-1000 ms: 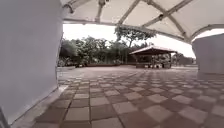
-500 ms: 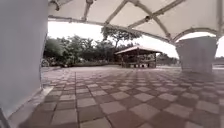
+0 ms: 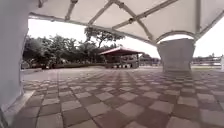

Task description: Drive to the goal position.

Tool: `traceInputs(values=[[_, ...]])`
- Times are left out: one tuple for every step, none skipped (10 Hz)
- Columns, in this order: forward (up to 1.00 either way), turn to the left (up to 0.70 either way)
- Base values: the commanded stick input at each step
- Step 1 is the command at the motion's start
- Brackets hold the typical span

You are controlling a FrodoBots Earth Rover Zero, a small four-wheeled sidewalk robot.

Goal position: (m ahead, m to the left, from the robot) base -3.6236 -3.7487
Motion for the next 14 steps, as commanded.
traceInputs(values=[[0.00,-0.70],[0.00,-0.70],[0.00,-0.70],[0.00,-0.70],[0.00,-0.70],[0.00,-0.70],[0.00,-0.70],[0.00,-0.70],[0.00,-0.70],[0.00,-0.70],[0.00,-0.70],[0.00,-0.70],[0.00,-0.70],[0.00,-0.70]])
